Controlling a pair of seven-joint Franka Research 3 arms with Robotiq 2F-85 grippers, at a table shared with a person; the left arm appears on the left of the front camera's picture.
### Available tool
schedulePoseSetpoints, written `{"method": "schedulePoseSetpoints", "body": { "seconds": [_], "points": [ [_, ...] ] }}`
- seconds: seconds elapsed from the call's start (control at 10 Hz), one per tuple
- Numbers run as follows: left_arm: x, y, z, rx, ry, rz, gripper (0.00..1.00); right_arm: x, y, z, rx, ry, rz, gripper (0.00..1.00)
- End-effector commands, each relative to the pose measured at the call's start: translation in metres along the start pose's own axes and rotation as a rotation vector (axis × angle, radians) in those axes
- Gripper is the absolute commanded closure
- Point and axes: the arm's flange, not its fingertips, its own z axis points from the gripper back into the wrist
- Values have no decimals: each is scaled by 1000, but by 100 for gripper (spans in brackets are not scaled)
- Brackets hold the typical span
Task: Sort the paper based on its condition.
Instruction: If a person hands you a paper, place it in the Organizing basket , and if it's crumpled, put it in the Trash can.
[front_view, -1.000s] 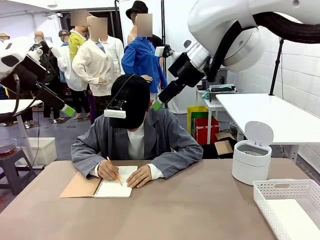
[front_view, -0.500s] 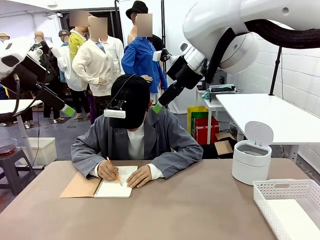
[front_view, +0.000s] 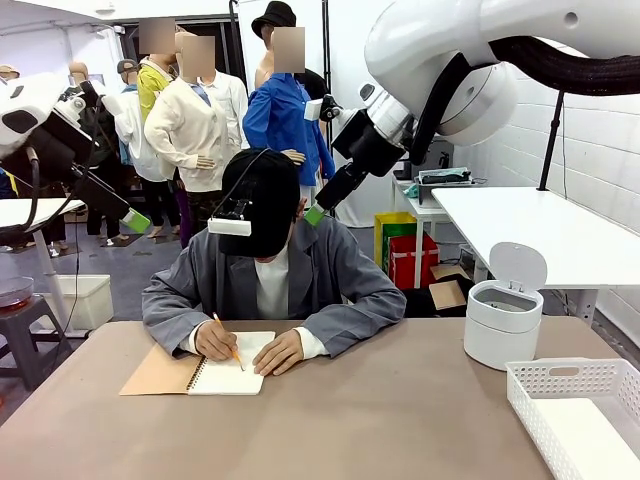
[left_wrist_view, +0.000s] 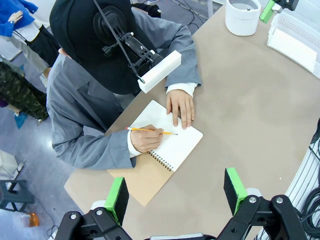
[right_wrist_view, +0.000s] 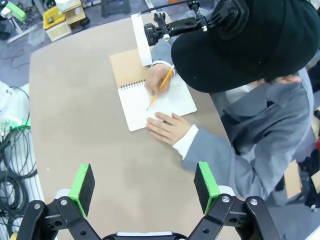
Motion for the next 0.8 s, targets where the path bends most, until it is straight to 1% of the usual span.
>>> {"method": "schedulePoseSetpoints", "body": {
  "seconds": [0.0,0.7],
  "points": [
    [0,0,1,-10,2,7,0,-2,0,-1,1,1,-1,0],
    [0,0,1,-10,2,7,0,-2,0,-1,1,1,-1,0]
  ]
}}
